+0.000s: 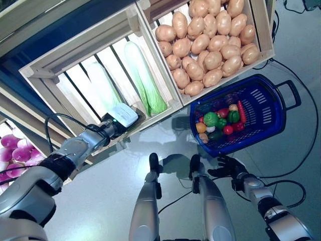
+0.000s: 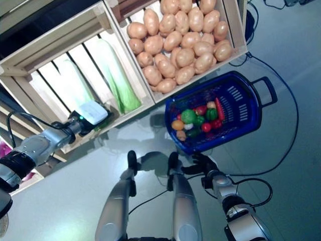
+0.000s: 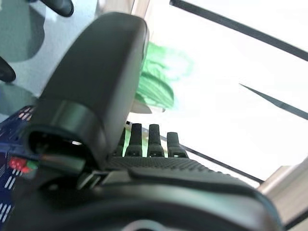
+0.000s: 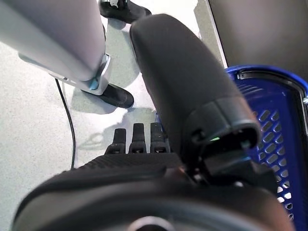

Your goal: Put vegetables into the basket

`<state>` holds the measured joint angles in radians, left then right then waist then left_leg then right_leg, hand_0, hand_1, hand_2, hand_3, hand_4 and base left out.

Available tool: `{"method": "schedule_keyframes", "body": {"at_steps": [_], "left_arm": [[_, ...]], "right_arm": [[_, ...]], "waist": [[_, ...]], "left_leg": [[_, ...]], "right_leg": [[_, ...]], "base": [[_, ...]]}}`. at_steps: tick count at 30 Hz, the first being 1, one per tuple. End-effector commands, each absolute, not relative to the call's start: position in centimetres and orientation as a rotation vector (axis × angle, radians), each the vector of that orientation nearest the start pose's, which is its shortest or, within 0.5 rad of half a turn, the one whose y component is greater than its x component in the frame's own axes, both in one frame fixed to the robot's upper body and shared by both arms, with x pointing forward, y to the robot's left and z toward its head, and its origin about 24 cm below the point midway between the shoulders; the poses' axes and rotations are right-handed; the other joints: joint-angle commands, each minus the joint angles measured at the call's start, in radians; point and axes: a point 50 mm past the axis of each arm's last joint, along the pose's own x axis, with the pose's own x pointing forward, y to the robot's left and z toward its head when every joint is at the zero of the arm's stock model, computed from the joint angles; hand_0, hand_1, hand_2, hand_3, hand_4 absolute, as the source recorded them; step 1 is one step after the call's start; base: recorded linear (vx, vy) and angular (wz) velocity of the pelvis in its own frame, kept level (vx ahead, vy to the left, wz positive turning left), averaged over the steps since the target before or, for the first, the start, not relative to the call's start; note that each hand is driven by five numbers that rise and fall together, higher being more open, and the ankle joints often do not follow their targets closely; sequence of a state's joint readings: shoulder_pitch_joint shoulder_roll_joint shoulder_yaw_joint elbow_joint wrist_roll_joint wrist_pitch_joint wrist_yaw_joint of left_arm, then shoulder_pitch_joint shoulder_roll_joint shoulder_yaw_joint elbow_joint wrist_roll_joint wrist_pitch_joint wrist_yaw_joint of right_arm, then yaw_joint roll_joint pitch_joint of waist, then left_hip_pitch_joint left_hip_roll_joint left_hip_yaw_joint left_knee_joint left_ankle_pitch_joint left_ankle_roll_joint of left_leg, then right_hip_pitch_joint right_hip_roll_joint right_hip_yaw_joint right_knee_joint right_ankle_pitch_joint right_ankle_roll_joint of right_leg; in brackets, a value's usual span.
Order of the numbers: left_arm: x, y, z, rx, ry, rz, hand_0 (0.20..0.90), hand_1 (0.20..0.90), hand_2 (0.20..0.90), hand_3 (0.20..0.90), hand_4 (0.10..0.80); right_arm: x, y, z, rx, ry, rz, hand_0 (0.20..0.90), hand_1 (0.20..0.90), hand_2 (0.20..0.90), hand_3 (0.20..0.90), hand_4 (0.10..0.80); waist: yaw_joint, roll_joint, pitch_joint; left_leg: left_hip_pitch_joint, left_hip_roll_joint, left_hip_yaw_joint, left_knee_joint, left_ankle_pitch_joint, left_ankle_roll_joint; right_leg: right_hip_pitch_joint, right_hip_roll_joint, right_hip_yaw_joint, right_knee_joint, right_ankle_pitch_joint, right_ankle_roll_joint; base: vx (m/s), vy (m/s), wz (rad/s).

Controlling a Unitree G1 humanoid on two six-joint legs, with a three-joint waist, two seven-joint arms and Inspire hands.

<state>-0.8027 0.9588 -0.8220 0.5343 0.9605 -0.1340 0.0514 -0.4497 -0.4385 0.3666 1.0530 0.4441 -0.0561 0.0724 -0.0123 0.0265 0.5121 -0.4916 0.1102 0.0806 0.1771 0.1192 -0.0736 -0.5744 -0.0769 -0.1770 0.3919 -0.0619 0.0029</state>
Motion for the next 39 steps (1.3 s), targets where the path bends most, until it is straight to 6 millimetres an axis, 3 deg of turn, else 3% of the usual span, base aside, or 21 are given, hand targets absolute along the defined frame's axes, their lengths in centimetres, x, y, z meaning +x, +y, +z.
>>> {"method": "schedule_keyframes", "body": {"at_steps": [1, 7, 13, 18, 28, 39], "left_arm": [[35.5, 25.4, 20.2, 2.274, -0.25, -0.132, 0.9, 0.9, 0.9, 0.9, 0.8], [34.9, 27.0, 22.2, 2.279, -0.28, 0.059, 0.9, 0.9, 0.9, 0.9, 0.8], [34.1, 28.6, 22.8, 2.263, -0.505, 0.251, 0.9, 0.9, 0.9, 0.9, 0.8], [34.0, 29.2, 21.0, 2.267, -0.621, 0.28, 0.9, 0.9, 0.9, 0.9, 0.8], [34.4, 29.9, 21.3, 2.268, -0.697, 0.332, 0.9, 0.9, 0.9, 0.9, 0.8], [35.3, 28.7, 21.8, 2.324, -0.715, 0.244, 0.9, 0.9, 0.9, 0.9, 0.8]], "right_arm": [[29.1, -27.1, -2.5, -0.201, 0.501, -0.073, 0.9, 0.9, 0.9, 0.9, 0.8], [28.7, -27.6, -2.6, -0.191, 0.494, -0.096, 0.9, 0.9, 0.9, 0.9, 0.8], [28.4, -28.0, -2.6, -0.151, 0.473, -0.141, 0.9, 0.9, 0.9, 0.9, 0.8], [29.3, -27.8, -1.3, -0.142, 0.42, -0.158, 0.9, 0.9, 0.9, 0.9, 0.8], [30.1, -27.1, -0.1, -0.144, 0.364, -0.128, 0.9, 0.9, 0.9, 0.9, 0.8], [30.6, -27.1, 0.7, -0.152, 0.338, -0.126, 0.9, 0.9, 0.9, 0.9, 0.8]], "waist": [[0.007, -0.019, 0.008], [0.023, -0.02, 0.008], [0.031, -0.03, 0.008], [0.02, -0.039, 0.008], [-0.009, -0.062, 0.008], [-0.021, -0.065, 0.008]], "left_leg": [[-0.098, -0.005, -0.013, 0.161, -0.043, -0.058], [-0.112, -0.008, -0.017, 0.165, -0.042, -0.057], [-0.126, -0.014, -0.018, 0.166, -0.059, -0.05], [-0.154, -0.012, -0.016, 0.177, -0.062, -0.051], [-0.191, -0.001, -0.005, 0.195, -0.071, -0.044], [-0.216, -0.002, -0.014, 0.198, -0.073, -0.045]], "right_leg": [[0.134, -0.007, 0.016, -0.112, -0.007, 0.038], [0.12, -0.012, 0.005, -0.109, -0.009, 0.037], [0.096, -0.013, 0.001, -0.09, -0.009, 0.035], [0.064, -0.009, 0.009, -0.069, -0.009, 0.035], [-0.009, -0.007, 0.032, -0.015, -0.013, 0.039], [-0.051, -0.012, 0.04, 0.0, -0.01, 0.046]], "base": [[0.0, 0.0, 0.0], [0.0, 0.0, 0.0], [-0.012, 0.01, 0.07], [-0.015, 0.055, 0.02], [-0.005, 0.049, -0.03], [0.0, 0.0, 0.0]]}}
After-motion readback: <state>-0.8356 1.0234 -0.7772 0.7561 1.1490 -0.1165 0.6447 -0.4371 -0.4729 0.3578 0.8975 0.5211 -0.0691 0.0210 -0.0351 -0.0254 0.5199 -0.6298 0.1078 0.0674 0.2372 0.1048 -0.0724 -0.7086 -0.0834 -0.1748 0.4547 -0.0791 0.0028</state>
